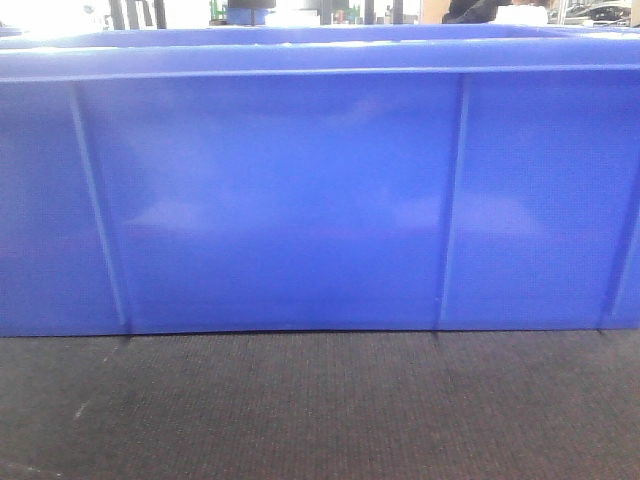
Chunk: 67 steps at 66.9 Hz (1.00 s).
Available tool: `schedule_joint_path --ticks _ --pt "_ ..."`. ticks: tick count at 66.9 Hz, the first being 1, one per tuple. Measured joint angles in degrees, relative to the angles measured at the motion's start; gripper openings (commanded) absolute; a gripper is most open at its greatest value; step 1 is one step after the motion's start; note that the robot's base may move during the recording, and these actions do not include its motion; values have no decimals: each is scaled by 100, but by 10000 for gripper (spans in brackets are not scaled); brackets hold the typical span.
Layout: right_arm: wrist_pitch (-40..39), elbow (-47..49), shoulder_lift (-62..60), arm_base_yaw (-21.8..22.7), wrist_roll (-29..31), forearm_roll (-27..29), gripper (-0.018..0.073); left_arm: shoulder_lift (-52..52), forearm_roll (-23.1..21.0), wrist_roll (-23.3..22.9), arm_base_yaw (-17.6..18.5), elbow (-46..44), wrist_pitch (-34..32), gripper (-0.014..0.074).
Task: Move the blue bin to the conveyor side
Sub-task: 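Open both grippers and withdraw them from the bin rim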
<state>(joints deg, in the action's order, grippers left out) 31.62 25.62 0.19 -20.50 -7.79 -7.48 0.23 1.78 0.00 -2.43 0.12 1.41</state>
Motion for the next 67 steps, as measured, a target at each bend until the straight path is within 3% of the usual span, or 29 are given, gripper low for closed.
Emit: schedule_joint_path --ticks 12,32,47,67 --pt "-208 -153 0 608 1029 620 -87 0 0 0 0 0 0 -7" --pt "-1316 -1468 10 1632 1195 1337 -87 0 0 0 0 0 0 -7" --pt "-2547 -2498 20 1772 1195 1398 -87 0 0 0 0 0 0 -7" --pt "-2688 -2562 20 1873 1231 1398 -87 0 0 0 0 0 0 -7"
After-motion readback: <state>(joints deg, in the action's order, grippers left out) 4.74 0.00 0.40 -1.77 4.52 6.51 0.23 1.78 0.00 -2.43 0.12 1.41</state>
